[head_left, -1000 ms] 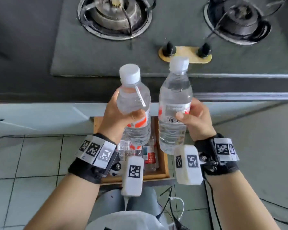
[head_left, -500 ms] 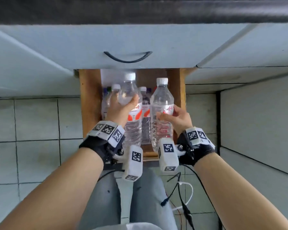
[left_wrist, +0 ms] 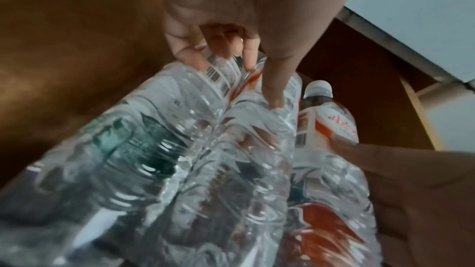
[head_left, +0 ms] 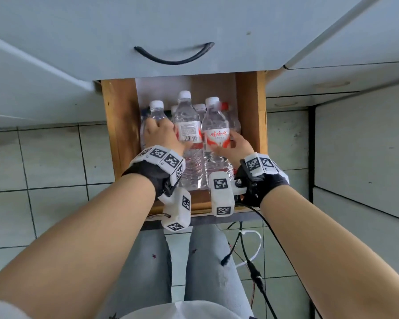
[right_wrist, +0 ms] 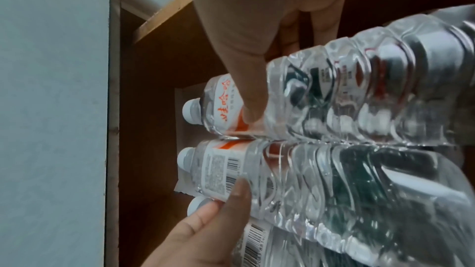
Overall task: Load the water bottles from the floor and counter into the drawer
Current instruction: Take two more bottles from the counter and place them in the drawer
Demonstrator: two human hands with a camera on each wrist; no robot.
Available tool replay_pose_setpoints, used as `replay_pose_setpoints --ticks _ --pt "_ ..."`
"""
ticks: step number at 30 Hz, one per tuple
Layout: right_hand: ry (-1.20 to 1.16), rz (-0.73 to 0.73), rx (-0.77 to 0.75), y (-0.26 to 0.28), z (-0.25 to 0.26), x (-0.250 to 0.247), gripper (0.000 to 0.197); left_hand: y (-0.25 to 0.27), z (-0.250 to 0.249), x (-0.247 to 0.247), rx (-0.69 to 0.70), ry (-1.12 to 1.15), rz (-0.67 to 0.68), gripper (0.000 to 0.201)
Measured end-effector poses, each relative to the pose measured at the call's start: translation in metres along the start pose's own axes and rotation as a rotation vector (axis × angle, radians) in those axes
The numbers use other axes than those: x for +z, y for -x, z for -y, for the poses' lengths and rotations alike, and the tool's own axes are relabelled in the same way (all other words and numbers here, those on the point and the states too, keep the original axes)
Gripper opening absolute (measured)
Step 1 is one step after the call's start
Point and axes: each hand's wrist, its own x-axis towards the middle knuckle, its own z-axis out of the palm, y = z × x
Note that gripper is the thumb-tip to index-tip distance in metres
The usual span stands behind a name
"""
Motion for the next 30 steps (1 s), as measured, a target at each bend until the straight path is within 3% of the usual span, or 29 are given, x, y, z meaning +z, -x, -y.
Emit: replay_pose_setpoints --ticks 7,18,22,25,30 --pt "-0.023 -0.030 -0.015 0.004 -0.001 0.003 0.065 0.005 0.008 -0.003 0.095 -0.100 0.077 0.098" --pt "-0.033 -0.044 -0.029 0.014 0.004 0.005 0.053 0.019 0.016 -0.010 0.130 -0.172 0.182 0.094" --pt "-0.088 -0.075 -0.021 0.028 0.005 0.004 0.054 0.030 0.021 -0.022 0.120 0.188 0.146 0.067" --pt "-0.179 -0.145 -0.054 0.047 0.001 0.004 0.057 0.049 0.036 -0.029 0.036 0.473 0.092 0.041" --pt "-0.452 -0.108 -0.068 0.078 -0.010 0.014 0.036 0.078 0.058 -0.022 0.018 0.742 0.071 0.021"
